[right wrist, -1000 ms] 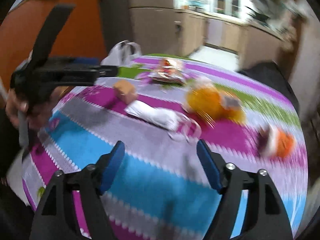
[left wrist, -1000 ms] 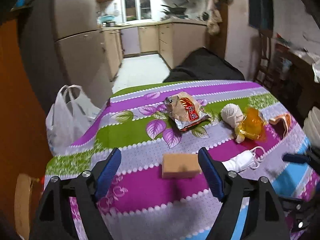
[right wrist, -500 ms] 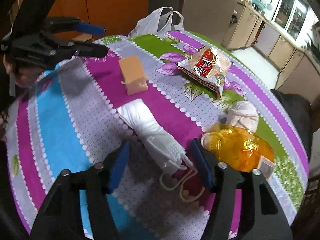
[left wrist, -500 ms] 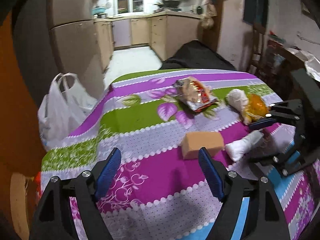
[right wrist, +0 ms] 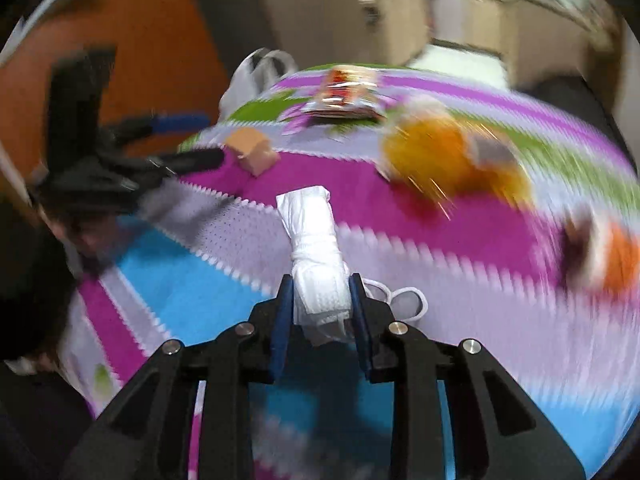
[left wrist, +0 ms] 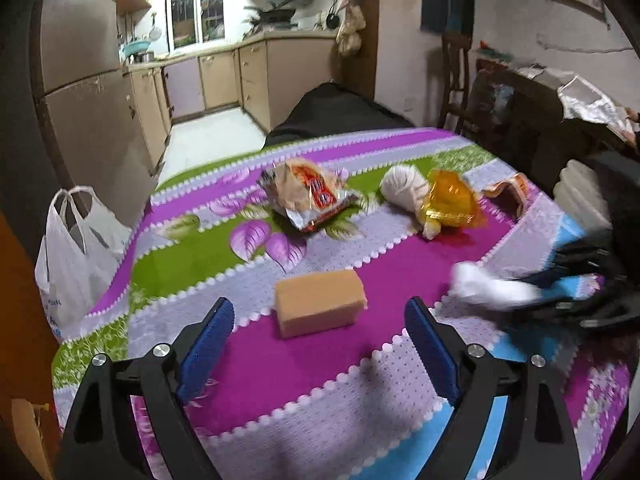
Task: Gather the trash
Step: 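Grasp the white mask with the right tool while the left tool grasps the tan sponge, then carry the white mask and tan sponge over the white bucket with both tools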
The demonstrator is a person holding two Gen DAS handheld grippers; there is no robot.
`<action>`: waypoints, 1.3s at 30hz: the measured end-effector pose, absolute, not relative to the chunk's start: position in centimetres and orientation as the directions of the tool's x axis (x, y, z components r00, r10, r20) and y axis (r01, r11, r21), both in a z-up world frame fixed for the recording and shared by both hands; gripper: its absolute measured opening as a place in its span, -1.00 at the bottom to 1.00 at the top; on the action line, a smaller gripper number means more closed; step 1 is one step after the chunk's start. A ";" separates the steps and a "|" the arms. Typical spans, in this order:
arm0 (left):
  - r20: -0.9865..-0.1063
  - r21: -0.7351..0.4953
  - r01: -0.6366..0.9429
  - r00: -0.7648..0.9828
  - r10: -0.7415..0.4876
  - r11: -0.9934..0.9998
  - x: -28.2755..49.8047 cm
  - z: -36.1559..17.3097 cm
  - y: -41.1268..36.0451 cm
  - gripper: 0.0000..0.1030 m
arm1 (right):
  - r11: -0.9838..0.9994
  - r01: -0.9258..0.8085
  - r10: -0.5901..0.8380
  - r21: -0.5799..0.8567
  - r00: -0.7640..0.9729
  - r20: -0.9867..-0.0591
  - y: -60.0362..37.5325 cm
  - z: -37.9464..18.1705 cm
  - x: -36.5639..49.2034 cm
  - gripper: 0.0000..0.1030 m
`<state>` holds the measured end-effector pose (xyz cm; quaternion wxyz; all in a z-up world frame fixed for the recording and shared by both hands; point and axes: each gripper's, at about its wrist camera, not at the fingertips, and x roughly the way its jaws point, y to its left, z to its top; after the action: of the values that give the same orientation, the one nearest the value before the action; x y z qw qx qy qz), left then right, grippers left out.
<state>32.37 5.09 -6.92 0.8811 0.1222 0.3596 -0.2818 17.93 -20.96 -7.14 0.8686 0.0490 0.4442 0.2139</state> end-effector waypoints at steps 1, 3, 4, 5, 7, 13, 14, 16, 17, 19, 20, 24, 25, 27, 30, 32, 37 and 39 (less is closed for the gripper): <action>-0.716 0.008 0.576 0.574 -0.397 0.818 32.8 -7.4 4.6 0.68 | 0.906 -0.299 0.418 0.300 0.524 -0.742 -21.6 -7.1 17.1 -0.49; -0.736 -0.001 0.552 0.564 -0.374 0.834 33.6 -8.3 3.9 0.68 | 0.908 -0.247 0.419 0.338 0.545 -0.726 -22.7 -7.0 15.1 -0.49; -0.748 -0.006 0.536 0.558 -0.360 0.844 34.2 -8.8 3.6 0.66 | 0.906 -0.233 0.422 0.353 0.551 -0.720 -23.2 -6.8 14.5 -0.49; -0.757 -0.007 0.522 0.555 -0.346 0.853 34.6 -9.2 3.3 0.63 | 0.905 -0.217 0.423 0.367 0.560 -0.712 -23.6 -6.7 13.7 -0.49; -0.775 0.010 0.487 0.556 -0.302 0.873 35.3 -9.9 2.8 0.35 | 0.906 -0.199 0.416 0.373 0.574 -0.705 -24.1 -6.4 12.6 -0.49; -0.768 0.016 0.447 0.578 -0.275 0.894 34.7 -9.4 2.9 -0.02 | 0.909 -0.154 0.397 0.388 0.608 -0.688 -25.0 -6.3 10.5 -0.49; -0.766 0.030 0.439 0.588 -0.262 0.898 34.3 -9.3 2.9 -0.02 | 0.908 -0.146 0.395 0.392 0.611 -0.686 -25.1 -6.4 10.4 -0.49; -0.765 0.051 0.421 0.600 -0.236 0.906 33.6 -8.8 2.9 -0.03 | 0.910 -0.126 0.384 0.395 0.617 -0.687 -24.8 -6.3 10.7 -0.49; -0.764 0.064 0.412 0.606 -0.221 0.909 33.1 -8.4 2.7 -0.03 | 0.914 -0.113 0.371 0.390 0.620 -0.691 -24.7 -6.2 10.6 -0.49; -0.754 0.083 0.396 0.625 -0.203 0.914 32.0 -7.5 1.9 -0.04 | 0.923 -0.090 0.345 0.373 0.622 -0.703 -24.5 -6.1 10.5 -0.49; -0.749 0.089 0.395 0.632 -0.200 0.914 31.4 -7.1 1.9 -0.04 | 0.928 -0.082 0.334 0.365 0.621 -0.709 -24.5 -6.0 10.5 -0.49; -0.731 0.120 0.391 0.657 -0.185 0.913 28.8 -6.0 0.4 -0.04 | 0.939 -0.053 0.300 0.341 0.614 -0.730 -24.4 -5.9 10.3 -0.49; -0.727 0.127 0.389 0.663 -0.181 0.912 28.1 -5.7 0.0 -0.04 | 0.940 -0.042 0.292 0.338 0.611 -0.736 -24.4 -5.8 10.2 -0.49; -0.719 0.139 0.384 0.673 -0.174 0.913 26.8 -5.3 -0.6 -0.04 | 0.943 -0.034 0.284 0.332 0.606 -0.743 -24.5 -5.9 9.8 -0.49; -0.714 0.142 0.375 0.679 -0.168 0.916 25.4 -4.8 -1.2 -0.04 | 0.944 -0.037 0.282 0.328 0.605 -0.744 -24.2 -5.7 9.1 -0.49; -0.708 0.154 0.373 0.687 -0.161 0.915 24.7 -4.6 -1.5 -0.04 | 0.946 -0.035 0.275 0.322 0.610 -0.743 -24.2 -5.5 8.8 -0.49; -0.696 0.182 0.389 0.700 -0.161 0.903 23.0 -3.9 -2.7 -0.05 | 0.944 -0.014 0.265 0.330 0.629 -0.731 -25.1 -4.7 7.9 -0.49; -0.689 0.197 0.397 0.706 -0.161 0.896 22.5 -3.6 -3.3 -0.05 | 0.947 -0.007 0.251 0.322 0.641 -0.725 -25.6 -4.1 7.5 -0.49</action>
<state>22.48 -3.32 -3.58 0.9083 0.1679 0.3511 -0.1537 7.51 -25.61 -4.14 0.8940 0.1464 0.4174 0.0721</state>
